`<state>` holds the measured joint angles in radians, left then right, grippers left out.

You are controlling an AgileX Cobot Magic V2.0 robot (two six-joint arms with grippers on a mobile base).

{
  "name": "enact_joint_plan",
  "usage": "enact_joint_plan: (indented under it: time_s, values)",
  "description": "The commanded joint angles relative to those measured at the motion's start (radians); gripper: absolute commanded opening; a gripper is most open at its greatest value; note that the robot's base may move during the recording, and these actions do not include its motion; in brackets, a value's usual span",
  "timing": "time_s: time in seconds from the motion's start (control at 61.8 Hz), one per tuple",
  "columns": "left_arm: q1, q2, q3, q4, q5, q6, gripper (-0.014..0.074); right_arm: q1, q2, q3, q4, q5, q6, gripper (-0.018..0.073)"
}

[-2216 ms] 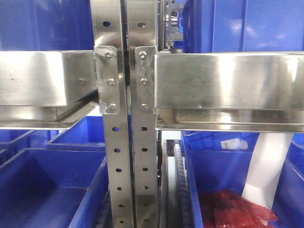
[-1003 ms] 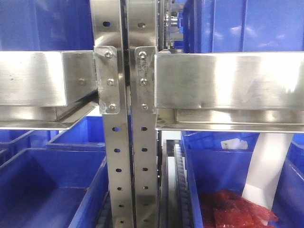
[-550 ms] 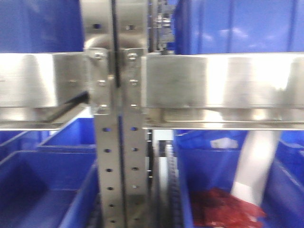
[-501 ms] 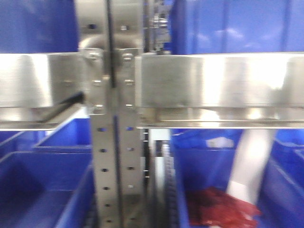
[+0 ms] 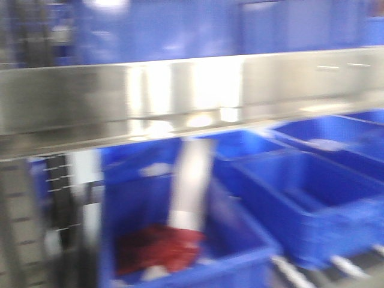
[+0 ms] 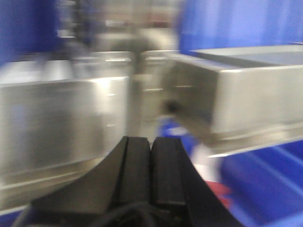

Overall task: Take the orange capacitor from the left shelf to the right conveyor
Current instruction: 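Drive the base away from the shelf holding the capacitor in the right gripper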

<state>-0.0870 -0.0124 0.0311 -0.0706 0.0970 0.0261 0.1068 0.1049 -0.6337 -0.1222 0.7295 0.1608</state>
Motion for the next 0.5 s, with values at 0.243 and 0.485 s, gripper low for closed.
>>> enact_joint_plan:
  time_s: [0.243,0.485]
  values:
    - [-0.004,-0.013,-0.004,-0.003,-0.085,-0.002,-0.0127,0.001,0.016,-0.032,-0.005,-0.086,-0.004,0.0146]
    - [-0.004,-0.013,-0.004,-0.003,-0.085,-0.002,-0.0127,0.001,0.016,-0.032,-0.005,-0.086,-0.004,0.0146]
